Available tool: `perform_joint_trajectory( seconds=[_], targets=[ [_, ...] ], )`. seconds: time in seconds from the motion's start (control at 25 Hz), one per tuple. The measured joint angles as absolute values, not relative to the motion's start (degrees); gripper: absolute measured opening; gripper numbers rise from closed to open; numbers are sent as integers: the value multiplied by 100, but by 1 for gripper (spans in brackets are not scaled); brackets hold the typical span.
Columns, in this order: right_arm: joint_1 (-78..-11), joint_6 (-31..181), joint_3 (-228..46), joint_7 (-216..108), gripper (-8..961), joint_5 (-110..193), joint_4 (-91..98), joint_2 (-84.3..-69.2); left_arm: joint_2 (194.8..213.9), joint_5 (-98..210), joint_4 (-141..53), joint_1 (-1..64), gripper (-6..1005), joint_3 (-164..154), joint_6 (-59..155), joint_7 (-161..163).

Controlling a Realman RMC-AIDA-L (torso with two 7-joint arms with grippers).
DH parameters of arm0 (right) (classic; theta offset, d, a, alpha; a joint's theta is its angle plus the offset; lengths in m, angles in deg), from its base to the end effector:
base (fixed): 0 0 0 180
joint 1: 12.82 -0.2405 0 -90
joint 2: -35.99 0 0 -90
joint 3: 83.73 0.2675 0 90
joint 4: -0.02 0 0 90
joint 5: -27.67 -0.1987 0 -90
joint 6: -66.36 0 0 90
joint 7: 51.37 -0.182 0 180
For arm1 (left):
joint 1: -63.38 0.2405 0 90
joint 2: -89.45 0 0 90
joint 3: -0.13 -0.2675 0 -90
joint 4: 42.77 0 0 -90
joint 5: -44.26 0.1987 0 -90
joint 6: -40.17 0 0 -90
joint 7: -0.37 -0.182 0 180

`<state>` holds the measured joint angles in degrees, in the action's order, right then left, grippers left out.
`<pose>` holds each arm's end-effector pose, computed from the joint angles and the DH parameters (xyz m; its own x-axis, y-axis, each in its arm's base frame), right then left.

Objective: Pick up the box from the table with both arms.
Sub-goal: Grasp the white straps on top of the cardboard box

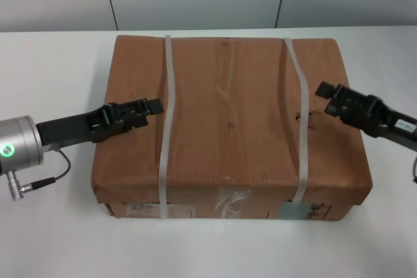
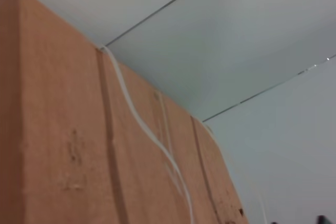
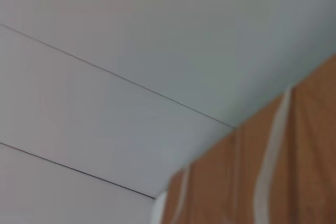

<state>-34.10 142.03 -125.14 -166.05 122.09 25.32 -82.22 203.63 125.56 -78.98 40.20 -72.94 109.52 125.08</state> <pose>0.3146 0.3293 -0.0346 -0.0884 -0.7171 -0.6913 -0.9395 -0.1706 0.2971 -0.2625 0.3490 -0.0499 0.1261 0.8281 0.5462 0.9256 -0.2963 0.2354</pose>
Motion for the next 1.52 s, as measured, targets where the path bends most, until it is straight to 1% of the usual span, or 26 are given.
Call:
perform_joint_trajectory(
  seconds=[0.16, 0.36, 0.52, 0.56, 0.72, 0.96, 1.36, 1.52],
  targets=[
    [-3510, 13808, -12731, -16323, 795, 12220, 2333, -8272, 20438, 12573, -7829, 3926, 682, -7300, 10938, 12391],
    [-3760, 13757, -12748, -15846, 789, 12210, 1999, -8282, 20578, 12828, -7828, 3830, 682, -7301, 10760, 12352],
    [-3890, 13672, -12755, -15654, 784, 12208, 1902, -8299, 20633, 12956, -7762, 3715, 681, -7317, 10665, 12352],
    [-3910, 13650, -12756, -15601, 783, 12207, 1890, -8304, 20648, 12970, -7599, 3574, 681, -7397, 10654, 12351],
    [-3999, 13623, -12758, -15459, 779, 12205, 1808, -8312, 20662, 12958, -7363, 3343, 681, -7546, 10651, 12338],
    [-4137, 13618, -12757, -15238, 772, 12205, 1668, -8310, 20700, 12928, -7314, 3243, 682, -7673, 10617, 12254],
    [-4123, 13565, -12759, -15227, 760, 12206, 1663, -8310, 20685, 12788, -7352, 3246, 682, -7662, 10611, 12214],
    [-4088, 13526, -12760, -15225, 756, 12206, 1663, -8310, 20630, 12420, -7445, 3426, 681, -7480, 10618, 11954]
  ],
)
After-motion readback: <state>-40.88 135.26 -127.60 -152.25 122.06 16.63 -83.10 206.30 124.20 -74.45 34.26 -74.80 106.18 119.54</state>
